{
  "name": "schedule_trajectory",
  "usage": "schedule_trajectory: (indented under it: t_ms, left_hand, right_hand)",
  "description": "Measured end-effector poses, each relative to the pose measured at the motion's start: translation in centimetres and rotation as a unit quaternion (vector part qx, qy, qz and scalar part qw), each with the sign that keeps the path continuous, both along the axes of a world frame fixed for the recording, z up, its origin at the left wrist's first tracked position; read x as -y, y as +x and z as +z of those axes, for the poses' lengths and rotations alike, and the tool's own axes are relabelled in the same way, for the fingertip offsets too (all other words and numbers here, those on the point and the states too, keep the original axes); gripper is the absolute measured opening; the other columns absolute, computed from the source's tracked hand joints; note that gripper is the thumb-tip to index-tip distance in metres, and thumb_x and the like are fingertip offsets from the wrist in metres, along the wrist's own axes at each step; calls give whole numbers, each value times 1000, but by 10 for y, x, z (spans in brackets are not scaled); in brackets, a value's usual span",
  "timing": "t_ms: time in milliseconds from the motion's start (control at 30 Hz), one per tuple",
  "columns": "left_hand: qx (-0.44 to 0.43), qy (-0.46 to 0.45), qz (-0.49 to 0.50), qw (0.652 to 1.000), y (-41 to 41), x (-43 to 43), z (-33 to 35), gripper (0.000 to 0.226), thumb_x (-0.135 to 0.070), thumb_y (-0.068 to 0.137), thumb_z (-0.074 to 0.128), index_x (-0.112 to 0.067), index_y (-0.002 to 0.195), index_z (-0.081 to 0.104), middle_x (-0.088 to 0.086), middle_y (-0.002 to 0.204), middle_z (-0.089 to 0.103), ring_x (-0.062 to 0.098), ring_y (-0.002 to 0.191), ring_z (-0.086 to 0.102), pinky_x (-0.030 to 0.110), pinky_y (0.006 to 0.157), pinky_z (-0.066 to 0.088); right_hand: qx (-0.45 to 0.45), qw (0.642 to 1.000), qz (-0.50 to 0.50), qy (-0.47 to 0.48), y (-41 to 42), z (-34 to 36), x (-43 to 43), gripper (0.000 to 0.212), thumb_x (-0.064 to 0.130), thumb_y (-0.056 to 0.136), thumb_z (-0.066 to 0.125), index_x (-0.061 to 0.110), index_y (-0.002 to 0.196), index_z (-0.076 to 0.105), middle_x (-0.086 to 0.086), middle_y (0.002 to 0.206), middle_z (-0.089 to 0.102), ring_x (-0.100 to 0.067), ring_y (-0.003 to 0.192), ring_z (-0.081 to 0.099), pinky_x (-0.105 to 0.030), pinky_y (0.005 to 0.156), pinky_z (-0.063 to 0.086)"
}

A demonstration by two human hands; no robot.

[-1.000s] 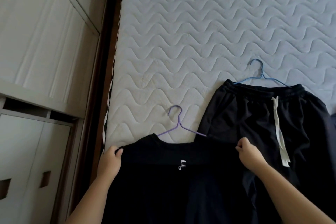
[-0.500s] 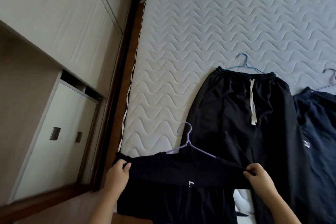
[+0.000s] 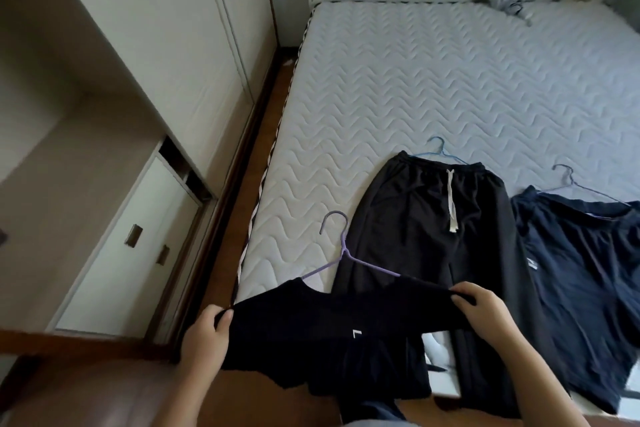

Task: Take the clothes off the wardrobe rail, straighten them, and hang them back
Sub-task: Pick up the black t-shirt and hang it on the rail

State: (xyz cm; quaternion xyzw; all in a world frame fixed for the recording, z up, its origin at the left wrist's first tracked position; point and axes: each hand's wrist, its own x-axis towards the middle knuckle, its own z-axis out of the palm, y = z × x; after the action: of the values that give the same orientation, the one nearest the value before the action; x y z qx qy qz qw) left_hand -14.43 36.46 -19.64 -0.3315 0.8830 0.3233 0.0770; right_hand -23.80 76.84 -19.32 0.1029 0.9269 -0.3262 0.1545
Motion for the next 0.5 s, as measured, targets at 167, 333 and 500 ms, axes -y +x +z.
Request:
schedule_trajectory:
  t_ms: [167, 333, 500]
  left_hand:
    - [-94, -10, 21, 995, 64, 39, 50, 32, -27, 94, 45, -4, 114, 55, 14, 111, 61, 31, 105, 55, 33, 73, 38]
    - [-195, -42, 36, 979, 106, 91, 105, 25, -28, 92, 47, -7, 101, 59, 7, 94, 62, 27, 96, 58, 29, 70, 37]
    - [-300, -110, 61, 946, 107, 129, 191, 21, -26, 92, 49, -8, 97, 59, -2, 80, 56, 20, 81, 54, 27, 62, 35]
  right_hand:
    - [-83, 996, 37, -25, 36, 44, 43, 13, 2, 83, 62, 8, 92, 68, -3, 82, 63, -21, 90, 60, -18, 73, 35]
    - [-203, 970, 134, -24, 29, 112, 98, 12, 3, 83, 62, 4, 94, 68, -4, 84, 63, -21, 88, 58, -14, 70, 35]
    - [-310, 926, 214, -6, -9, 205, 155, 10, 3, 84, 59, 1, 92, 66, -15, 91, 66, -30, 92, 60, -29, 77, 34]
